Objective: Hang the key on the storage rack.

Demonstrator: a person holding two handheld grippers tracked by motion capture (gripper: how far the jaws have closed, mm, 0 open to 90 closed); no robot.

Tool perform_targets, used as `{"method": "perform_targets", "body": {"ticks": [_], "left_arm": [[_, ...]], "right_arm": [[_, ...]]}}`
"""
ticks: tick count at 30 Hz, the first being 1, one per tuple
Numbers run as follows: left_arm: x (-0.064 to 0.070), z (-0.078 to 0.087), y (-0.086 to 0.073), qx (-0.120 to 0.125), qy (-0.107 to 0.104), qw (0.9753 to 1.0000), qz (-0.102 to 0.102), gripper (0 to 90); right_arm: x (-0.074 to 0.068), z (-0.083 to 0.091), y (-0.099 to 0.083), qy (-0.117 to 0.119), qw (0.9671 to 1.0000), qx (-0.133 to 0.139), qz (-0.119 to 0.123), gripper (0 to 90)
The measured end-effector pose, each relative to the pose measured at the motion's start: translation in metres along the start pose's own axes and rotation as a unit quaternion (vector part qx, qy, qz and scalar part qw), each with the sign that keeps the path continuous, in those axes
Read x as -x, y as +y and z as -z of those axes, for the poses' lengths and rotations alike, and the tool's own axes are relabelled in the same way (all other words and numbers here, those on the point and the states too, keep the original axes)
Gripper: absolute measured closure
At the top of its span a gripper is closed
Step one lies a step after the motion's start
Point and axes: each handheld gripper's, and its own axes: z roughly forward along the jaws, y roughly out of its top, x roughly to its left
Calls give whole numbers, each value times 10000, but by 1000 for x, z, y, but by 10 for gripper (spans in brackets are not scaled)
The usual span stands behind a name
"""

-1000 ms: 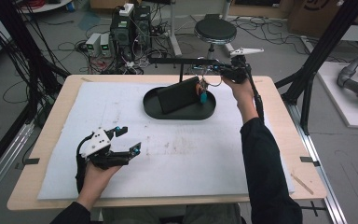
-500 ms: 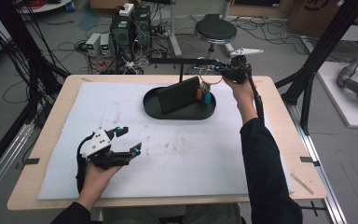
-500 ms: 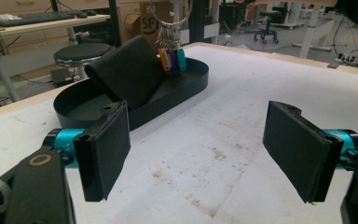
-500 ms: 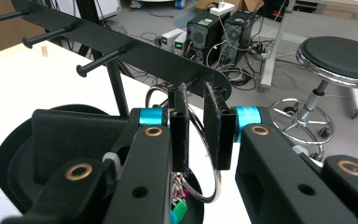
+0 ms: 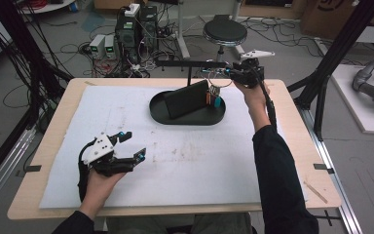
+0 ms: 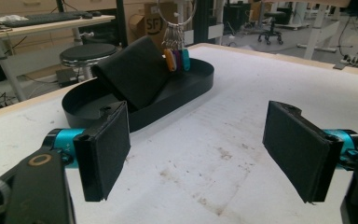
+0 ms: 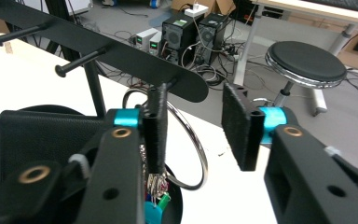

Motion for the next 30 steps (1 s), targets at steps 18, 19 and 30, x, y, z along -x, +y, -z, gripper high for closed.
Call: {"method": "perform_targets", "body": {"ticks": [18, 19, 30], "left_arm": [[-14, 5, 0, -20, 279, 9996, 73, 230], [-14, 6, 1, -25, 292, 9996, 66, 230], [-17, 14, 0, -46, 440, 9990, 39, 230]], "right_arm": [[-9, 107, -40, 727, 9945, 640, -391, 402], [-11, 114, -45, 756, 9941, 673, -380, 396], [-31, 150, -101, 956, 9921, 719, -375, 330]]}}
